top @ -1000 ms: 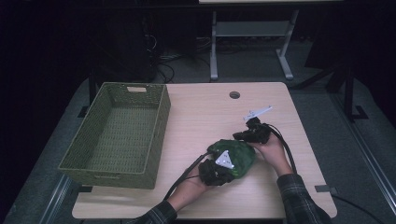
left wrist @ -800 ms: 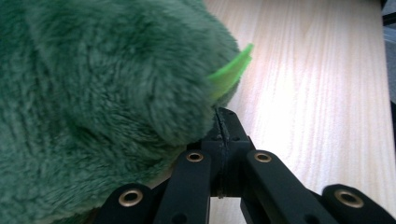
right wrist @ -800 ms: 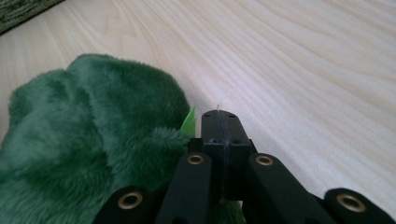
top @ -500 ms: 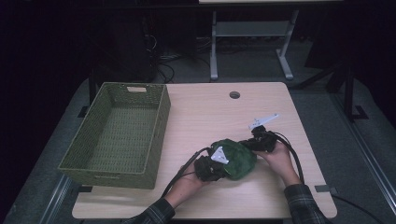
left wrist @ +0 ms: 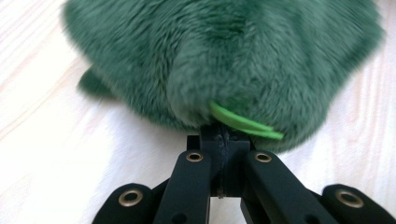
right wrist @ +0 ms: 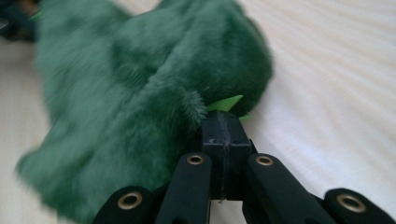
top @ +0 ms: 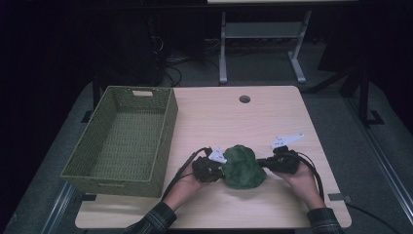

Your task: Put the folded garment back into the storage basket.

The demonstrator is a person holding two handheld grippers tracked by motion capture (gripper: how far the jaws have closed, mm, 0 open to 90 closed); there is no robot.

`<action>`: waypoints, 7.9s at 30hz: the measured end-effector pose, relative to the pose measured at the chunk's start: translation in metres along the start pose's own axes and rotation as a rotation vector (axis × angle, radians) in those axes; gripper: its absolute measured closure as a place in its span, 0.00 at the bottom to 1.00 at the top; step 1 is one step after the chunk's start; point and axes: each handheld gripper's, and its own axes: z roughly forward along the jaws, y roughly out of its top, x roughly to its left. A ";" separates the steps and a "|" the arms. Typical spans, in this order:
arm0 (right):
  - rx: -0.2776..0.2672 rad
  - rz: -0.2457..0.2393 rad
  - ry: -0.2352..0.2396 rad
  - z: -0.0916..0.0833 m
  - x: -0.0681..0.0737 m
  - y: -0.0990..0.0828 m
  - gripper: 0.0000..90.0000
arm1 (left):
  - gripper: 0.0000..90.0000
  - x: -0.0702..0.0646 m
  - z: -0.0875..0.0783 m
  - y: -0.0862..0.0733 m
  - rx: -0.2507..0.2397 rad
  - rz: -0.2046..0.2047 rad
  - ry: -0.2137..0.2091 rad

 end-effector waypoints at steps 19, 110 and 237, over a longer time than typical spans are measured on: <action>-0.053 0.032 -0.097 -0.013 0.013 -0.022 0.73 | 0.92 0.012 -0.013 -0.015 0.009 -0.045 0.011; -0.031 0.118 -0.391 -0.020 -0.013 -0.064 0.00 | 0.75 0.004 0.021 0.025 0.128 0.168 -0.101; -0.031 0.122 -0.396 -0.020 -0.012 -0.063 0.00 | 0.82 0.157 -0.195 -0.125 0.100 -0.436 0.392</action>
